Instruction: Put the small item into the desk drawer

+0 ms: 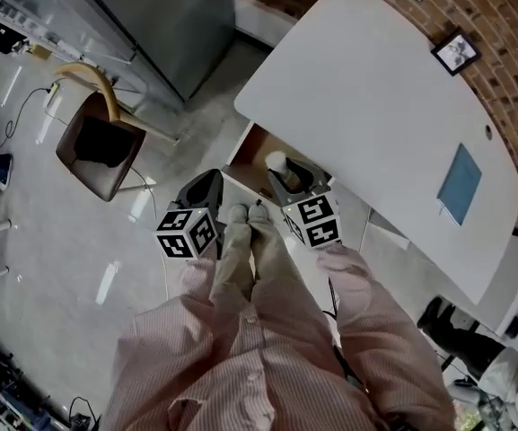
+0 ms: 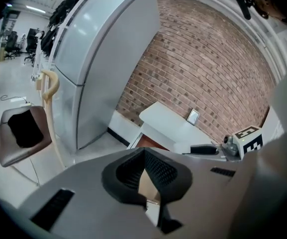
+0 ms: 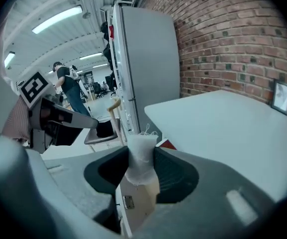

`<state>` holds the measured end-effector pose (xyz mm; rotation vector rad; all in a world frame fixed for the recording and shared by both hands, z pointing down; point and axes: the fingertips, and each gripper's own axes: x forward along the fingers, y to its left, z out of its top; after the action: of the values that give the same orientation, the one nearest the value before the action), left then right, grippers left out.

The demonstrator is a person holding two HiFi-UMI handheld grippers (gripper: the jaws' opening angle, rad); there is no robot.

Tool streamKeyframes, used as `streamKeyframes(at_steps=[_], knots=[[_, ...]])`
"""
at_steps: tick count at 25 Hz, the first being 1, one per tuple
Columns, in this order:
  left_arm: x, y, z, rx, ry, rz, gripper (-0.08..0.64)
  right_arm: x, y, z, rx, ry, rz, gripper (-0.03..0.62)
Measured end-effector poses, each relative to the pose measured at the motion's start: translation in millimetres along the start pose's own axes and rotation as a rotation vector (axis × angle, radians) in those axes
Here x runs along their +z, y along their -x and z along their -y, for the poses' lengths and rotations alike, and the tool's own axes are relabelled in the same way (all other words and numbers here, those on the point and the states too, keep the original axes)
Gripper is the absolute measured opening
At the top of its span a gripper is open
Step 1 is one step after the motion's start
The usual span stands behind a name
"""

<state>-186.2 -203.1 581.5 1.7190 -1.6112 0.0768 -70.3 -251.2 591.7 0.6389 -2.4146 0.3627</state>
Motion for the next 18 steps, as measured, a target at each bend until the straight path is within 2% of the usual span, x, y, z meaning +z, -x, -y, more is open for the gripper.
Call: streamKeyframes(at_steps=[10,18], knots=[[-41.7,-36.9,-44.8,-0.007,0.072,-0.084,-0.002,-58.6,-86.0,-0.9,0.025,0.019,-0.166,0.160],[-60.7,-57.4,-47.6,-0.033,0.095,-0.102,-0.002,-107.3,-118.9,8.4,0.033,0.022,-0.276,0.160]])
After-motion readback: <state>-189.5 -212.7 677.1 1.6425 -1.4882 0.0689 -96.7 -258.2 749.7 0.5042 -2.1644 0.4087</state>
